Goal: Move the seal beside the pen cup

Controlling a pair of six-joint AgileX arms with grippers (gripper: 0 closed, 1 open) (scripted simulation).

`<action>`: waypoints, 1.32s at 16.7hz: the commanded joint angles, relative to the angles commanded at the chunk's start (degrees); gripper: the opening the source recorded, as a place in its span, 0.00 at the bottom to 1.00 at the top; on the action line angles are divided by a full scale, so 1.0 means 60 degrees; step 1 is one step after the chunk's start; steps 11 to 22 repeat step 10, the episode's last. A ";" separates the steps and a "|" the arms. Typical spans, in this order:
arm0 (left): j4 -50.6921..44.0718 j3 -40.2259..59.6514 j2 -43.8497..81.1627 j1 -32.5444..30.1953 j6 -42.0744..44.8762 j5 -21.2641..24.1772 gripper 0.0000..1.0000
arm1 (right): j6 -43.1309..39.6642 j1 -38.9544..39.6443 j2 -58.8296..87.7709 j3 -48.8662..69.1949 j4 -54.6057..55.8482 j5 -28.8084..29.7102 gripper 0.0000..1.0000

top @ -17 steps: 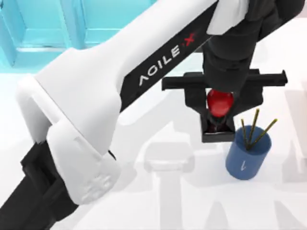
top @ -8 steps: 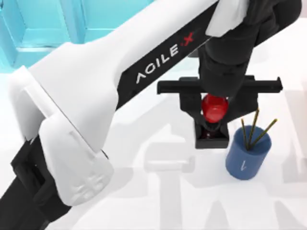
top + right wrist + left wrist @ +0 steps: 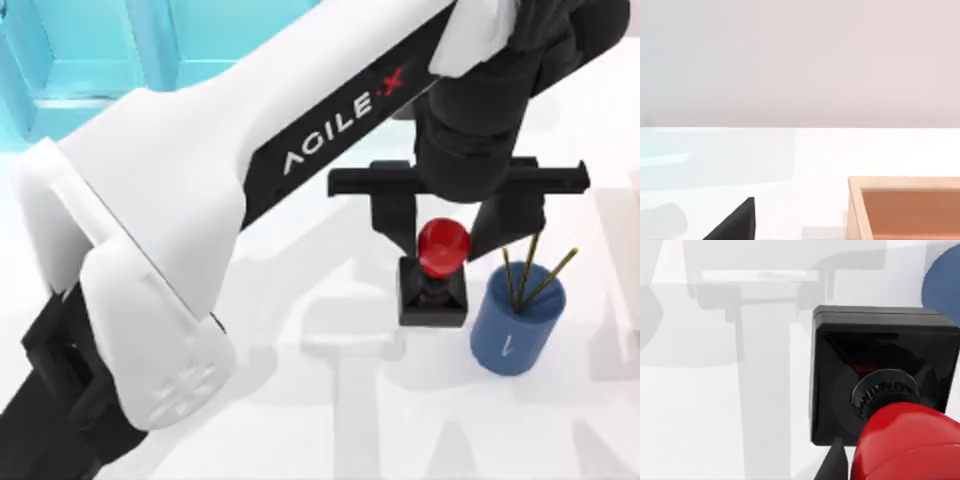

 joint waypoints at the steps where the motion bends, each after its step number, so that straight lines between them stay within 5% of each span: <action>1: 0.0000 0.0000 0.0000 0.0000 0.0000 0.0000 0.75 | 0.0000 0.0000 0.0000 0.0000 0.0000 0.0000 1.00; 5: 0.0000 0.0000 0.0000 0.0000 0.0000 0.0000 1.00 | 0.0000 0.0000 0.0000 0.0000 0.0000 0.0000 1.00; 22: 0.0000 0.0000 0.0000 0.0000 0.0000 0.0000 1.00 | 0.0000 0.0000 0.0000 0.0000 0.0000 0.0000 1.00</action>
